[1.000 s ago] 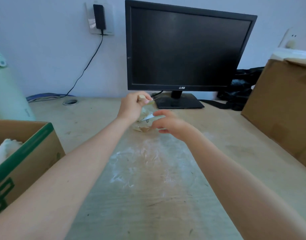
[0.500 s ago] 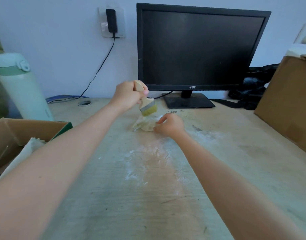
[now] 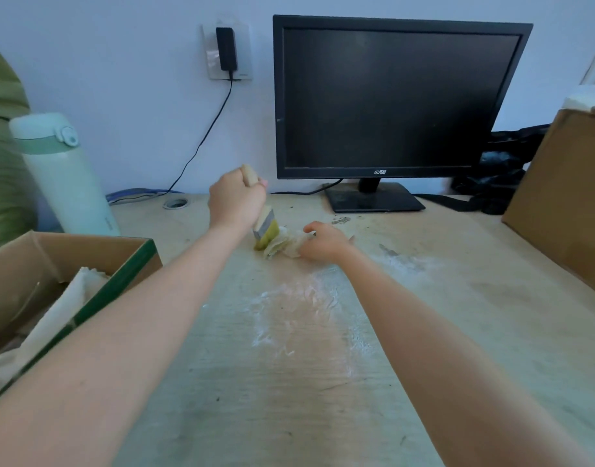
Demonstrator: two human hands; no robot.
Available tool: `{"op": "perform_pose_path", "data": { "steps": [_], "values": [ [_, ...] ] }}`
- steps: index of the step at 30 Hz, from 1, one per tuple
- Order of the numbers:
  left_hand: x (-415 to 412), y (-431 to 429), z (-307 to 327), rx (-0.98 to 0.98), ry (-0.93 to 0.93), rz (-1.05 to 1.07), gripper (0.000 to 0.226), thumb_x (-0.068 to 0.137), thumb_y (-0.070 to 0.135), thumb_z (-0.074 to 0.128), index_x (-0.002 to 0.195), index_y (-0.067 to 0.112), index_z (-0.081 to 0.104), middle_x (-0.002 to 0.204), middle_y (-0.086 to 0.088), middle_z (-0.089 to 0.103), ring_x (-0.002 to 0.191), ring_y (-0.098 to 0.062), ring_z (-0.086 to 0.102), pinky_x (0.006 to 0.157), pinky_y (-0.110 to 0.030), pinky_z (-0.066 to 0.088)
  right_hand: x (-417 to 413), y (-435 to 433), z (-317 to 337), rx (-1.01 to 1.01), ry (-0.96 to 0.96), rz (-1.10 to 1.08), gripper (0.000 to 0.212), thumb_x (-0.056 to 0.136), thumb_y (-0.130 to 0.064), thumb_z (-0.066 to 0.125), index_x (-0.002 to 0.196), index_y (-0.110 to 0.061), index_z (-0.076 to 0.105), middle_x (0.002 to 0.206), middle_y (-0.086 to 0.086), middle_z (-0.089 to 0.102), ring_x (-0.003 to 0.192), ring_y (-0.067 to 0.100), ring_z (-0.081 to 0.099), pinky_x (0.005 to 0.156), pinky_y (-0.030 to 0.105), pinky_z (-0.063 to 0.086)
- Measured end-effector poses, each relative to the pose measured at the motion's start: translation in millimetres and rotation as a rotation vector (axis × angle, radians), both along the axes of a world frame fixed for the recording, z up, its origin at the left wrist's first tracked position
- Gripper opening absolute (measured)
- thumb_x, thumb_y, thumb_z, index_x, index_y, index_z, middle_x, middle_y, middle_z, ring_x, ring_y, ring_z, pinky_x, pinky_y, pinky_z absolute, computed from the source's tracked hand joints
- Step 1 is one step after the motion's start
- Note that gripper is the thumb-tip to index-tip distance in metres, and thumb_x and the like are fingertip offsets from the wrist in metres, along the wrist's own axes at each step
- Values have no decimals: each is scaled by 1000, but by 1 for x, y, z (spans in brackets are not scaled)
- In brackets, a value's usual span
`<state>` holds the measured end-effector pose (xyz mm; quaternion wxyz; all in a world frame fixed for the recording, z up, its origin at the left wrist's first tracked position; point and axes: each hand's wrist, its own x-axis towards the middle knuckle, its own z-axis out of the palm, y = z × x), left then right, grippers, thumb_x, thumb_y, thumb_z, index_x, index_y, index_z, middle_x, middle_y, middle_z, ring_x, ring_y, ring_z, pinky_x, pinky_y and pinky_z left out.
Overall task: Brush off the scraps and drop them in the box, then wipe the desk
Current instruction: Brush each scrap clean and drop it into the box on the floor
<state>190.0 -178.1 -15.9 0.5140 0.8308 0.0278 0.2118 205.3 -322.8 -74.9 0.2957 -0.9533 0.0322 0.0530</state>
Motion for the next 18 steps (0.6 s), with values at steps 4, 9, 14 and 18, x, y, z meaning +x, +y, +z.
{"op": "perform_pose_path", "data": {
  "steps": [4, 9, 14, 18],
  "values": [
    [-7, -22, 0, -52, 4, -24, 24, 84, 20, 54, 60, 21, 51, 67, 10, 56, 94, -31, 64, 89, -40, 52, -5, 2, -1, 47, -51, 14, 49, 85, -25, 54, 133, -18, 46, 125, 4, 57, 122, 25, 48, 113, 42, 24],
    [-11, -28, -4, -242, 19, -69, 22, 85, 19, 55, 63, 23, 53, 76, 3, 61, 98, -33, 64, 92, -45, 52, -15, -2, 1, 330, -115, 1, 42, 85, -14, 57, 126, -10, 50, 122, 10, 55, 94, 18, 47, 81, 30, 44],
    [-21, -28, 6, -380, 23, -52, 20, 86, 19, 57, 67, 25, 57, 90, -4, 65, 96, -31, 65, 88, -43, 55, -23, -6, 11, 555, -143, -82, 53, 82, -6, 62, 131, -13, 44, 118, 10, 49, 97, 21, 51, 96, 38, 49],
    [-32, -35, 19, -417, 10, -65, 19, 86, 19, 57, 68, 26, 57, 88, -4, 64, 96, -30, 66, 85, -40, 57, -36, -13, 24, 583, -189, -99, 51, 82, -2, 60, 130, -10, 46, 97, 3, 46, 93, 22, 54, 94, 44, 51]
  ]
}}
